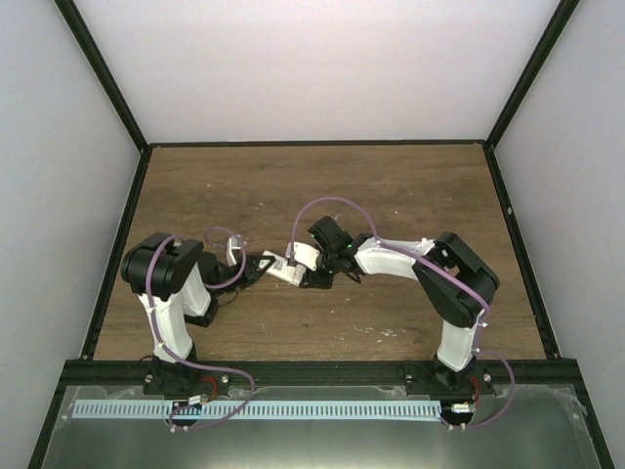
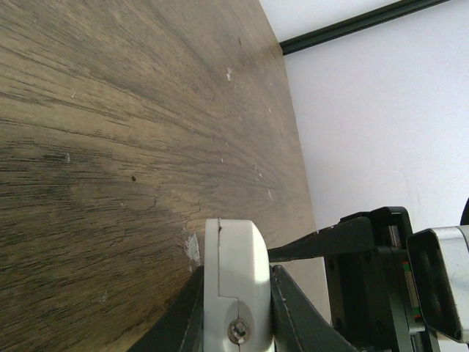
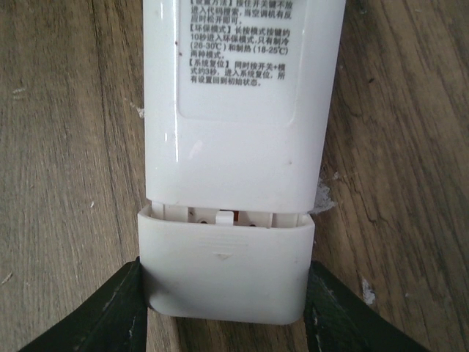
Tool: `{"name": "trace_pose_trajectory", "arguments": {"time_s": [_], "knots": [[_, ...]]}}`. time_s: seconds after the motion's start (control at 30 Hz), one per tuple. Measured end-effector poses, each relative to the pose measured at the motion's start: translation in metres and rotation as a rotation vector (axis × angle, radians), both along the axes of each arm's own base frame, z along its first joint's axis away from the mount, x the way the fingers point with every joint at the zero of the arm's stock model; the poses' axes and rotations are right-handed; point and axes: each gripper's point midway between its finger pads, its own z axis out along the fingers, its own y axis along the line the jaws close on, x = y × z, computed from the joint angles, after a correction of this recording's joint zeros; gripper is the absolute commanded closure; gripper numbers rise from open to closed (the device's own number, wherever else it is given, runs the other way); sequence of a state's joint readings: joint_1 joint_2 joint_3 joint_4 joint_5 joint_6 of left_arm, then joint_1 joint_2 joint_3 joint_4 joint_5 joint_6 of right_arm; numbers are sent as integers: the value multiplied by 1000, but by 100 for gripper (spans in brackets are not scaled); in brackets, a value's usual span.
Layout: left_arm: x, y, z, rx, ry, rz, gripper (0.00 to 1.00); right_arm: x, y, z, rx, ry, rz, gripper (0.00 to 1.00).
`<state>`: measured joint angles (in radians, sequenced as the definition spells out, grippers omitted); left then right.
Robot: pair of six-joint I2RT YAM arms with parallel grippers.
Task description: Load the batteries into the remote control
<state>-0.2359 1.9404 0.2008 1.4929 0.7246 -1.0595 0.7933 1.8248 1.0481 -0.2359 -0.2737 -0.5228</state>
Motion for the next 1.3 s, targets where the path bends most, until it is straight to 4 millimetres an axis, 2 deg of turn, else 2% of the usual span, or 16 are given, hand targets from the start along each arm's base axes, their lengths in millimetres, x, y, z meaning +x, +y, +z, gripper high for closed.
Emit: {"name": "trace_pose_trajectory", "arguments": {"time_s": [0.5, 1.1, 1.3], "knots": [[2, 2, -1, 1, 1, 14, 100, 6, 1, -3, 1, 5, -3, 61], [3, 2, 0, -3, -6, 18, 100, 10, -2, -6, 5, 15, -10, 43], [3, 1, 1, -4, -7, 14, 100, 10, -3, -6, 5, 16, -12, 40]]}}
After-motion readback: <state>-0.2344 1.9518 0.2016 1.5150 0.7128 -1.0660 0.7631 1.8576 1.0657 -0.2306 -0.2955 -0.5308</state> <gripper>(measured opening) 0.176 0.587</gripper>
